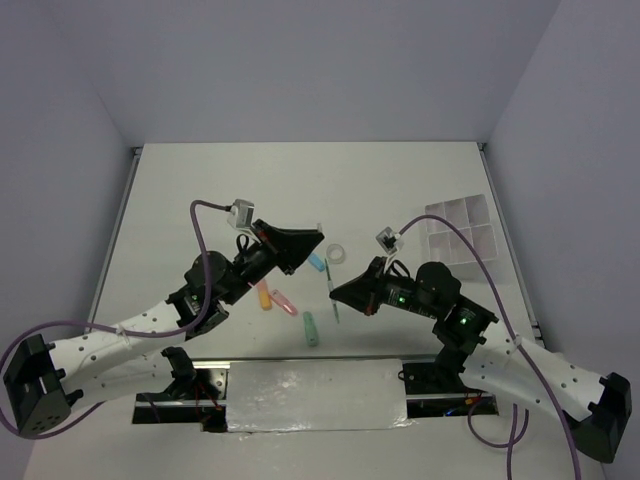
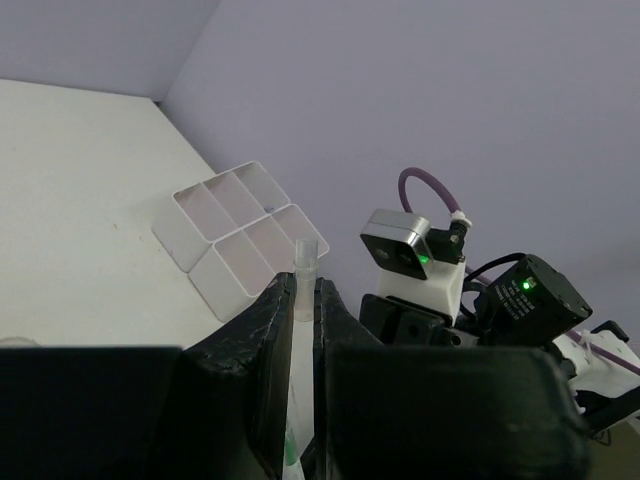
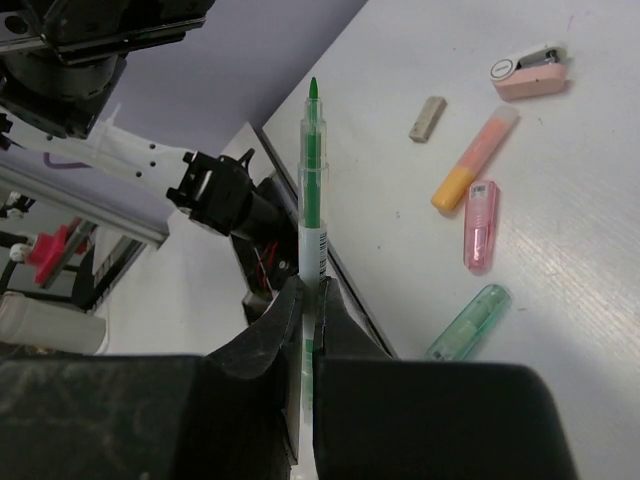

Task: Sort the stationery into containers
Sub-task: Close the pen cap on the pen.

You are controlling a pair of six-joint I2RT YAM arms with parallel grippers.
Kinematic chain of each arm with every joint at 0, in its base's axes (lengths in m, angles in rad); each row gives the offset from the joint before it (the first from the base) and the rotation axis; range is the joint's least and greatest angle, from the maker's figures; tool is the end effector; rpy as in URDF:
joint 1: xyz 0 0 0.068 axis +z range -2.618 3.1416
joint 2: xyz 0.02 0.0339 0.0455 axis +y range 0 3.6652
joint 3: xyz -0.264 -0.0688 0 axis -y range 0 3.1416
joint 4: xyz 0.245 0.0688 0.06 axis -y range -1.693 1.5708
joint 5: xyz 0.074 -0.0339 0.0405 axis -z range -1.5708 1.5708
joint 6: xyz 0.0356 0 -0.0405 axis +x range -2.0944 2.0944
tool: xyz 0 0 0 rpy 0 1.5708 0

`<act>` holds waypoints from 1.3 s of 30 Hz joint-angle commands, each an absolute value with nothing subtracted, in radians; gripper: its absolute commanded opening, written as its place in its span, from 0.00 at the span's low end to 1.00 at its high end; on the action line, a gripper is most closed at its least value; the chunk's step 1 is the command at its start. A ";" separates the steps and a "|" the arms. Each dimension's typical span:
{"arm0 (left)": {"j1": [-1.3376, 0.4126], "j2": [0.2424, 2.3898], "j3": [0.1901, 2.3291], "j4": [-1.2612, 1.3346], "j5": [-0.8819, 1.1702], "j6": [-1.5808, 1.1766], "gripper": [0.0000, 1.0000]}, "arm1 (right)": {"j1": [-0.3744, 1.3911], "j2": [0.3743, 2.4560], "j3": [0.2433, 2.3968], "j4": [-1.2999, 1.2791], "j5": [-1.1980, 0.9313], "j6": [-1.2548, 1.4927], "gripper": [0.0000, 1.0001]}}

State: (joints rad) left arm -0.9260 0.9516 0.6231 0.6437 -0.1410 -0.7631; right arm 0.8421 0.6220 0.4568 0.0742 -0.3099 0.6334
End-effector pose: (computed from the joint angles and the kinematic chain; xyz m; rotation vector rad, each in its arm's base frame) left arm 0.1374 -0.1743 0.3401 -0.0215 1.3833 -1.3540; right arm 0.1014 0.1299 0.2764 -0.4507 1.7949 1.3368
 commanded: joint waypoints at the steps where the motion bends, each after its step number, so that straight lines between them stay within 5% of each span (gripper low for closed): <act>1: -0.923 0.925 0.614 0.750 -0.107 -0.756 0.05 | 0.857 0.623 0.518 0.124 -0.264 0.607 0.00; 39: -0.923 0.956 0.629 0.741 -0.055 -0.755 0.05 | 0.891 0.647 0.617 0.072 -0.232 0.552 0.00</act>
